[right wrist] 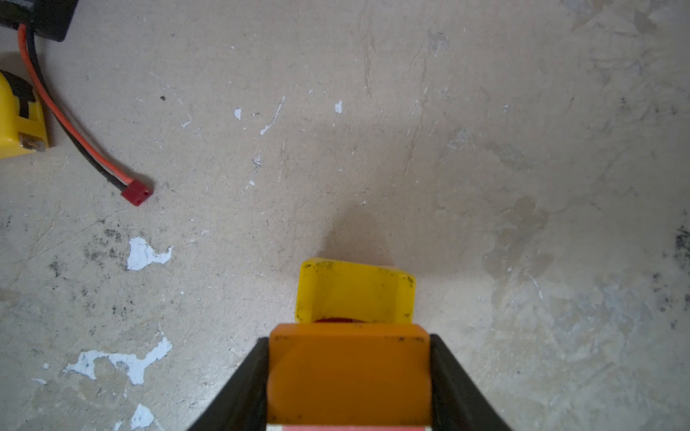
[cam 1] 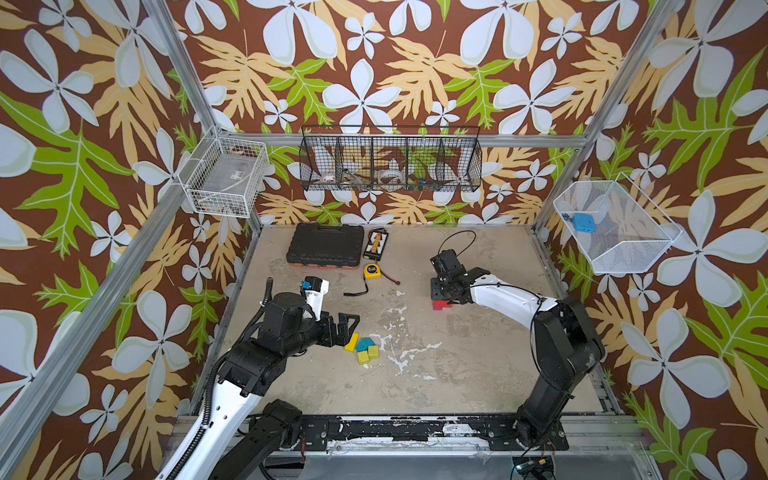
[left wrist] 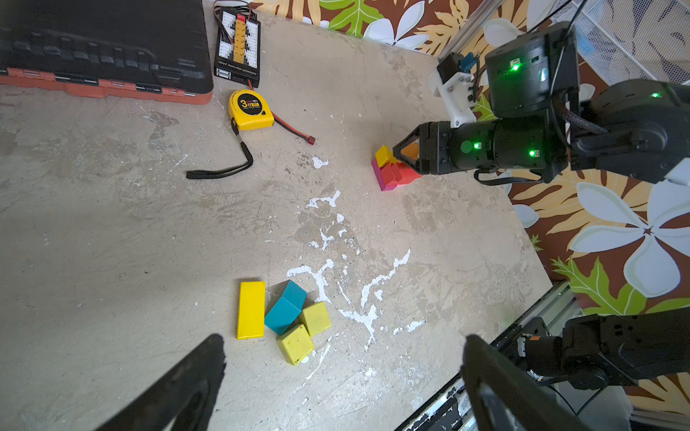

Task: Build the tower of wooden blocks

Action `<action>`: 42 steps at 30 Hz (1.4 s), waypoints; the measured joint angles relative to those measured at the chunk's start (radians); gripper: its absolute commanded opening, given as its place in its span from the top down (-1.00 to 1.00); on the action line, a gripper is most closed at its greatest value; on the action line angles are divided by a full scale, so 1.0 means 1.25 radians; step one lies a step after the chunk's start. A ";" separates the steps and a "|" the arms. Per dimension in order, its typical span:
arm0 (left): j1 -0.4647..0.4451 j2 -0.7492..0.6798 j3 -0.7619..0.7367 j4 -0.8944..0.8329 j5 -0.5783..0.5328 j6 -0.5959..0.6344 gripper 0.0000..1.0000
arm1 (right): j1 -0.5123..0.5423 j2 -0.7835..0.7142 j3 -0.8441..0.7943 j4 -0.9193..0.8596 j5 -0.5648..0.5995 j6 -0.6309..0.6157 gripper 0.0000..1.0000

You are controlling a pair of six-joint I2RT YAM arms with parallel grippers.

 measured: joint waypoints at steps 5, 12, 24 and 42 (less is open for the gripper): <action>0.000 -0.002 0.000 0.000 0.000 0.000 -1.00 | 0.000 0.008 0.003 -0.001 0.010 0.000 0.33; 0.000 -0.003 0.000 0.000 0.000 0.000 -1.00 | 0.000 0.020 0.007 -0.002 0.014 -0.001 0.31; 0.000 -0.004 0.000 0.000 0.000 0.000 -1.00 | 0.000 0.024 0.008 0.005 0.015 -0.001 0.30; 0.000 -0.004 -0.003 0.000 0.000 0.000 -1.00 | 0.000 0.009 0.017 -0.005 0.015 -0.001 0.27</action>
